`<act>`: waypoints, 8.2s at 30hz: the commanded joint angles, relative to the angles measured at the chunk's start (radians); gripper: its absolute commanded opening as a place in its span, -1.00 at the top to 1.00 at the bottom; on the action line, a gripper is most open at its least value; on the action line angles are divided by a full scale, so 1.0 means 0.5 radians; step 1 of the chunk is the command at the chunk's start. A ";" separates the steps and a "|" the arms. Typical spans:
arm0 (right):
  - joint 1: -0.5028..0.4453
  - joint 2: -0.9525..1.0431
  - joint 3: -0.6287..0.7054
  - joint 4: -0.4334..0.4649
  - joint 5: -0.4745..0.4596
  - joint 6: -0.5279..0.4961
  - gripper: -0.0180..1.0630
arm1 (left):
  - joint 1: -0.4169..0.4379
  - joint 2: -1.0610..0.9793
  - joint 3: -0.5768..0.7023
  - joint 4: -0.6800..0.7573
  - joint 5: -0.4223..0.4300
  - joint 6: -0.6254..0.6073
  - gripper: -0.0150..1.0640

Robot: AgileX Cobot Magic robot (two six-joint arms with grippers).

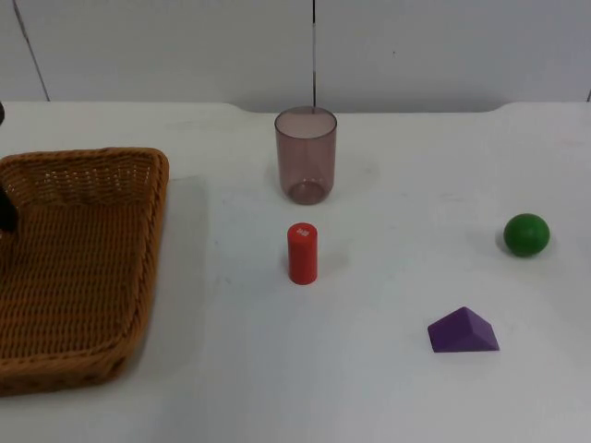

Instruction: Pick up the basket with the left hand and place the triangular block into the basket with the right hand.

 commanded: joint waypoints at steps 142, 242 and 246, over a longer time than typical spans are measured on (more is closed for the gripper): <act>0.566 2.314 -0.452 1.003 0.000 -2.856 -0.96 | -1.061 -0.501 -0.075 0.180 0.237 -1.514 0.97; 1.295 1.981 -1.080 0.397 -0.081 -0.520 0.97 | -1.175 -0.501 -0.075 0.064 0.429 -1.417 0.97; 1.295 2.023 -1.080 0.397 -0.045 -0.593 0.97 | -1.175 -0.501 -0.075 0.067 0.424 -1.417 0.97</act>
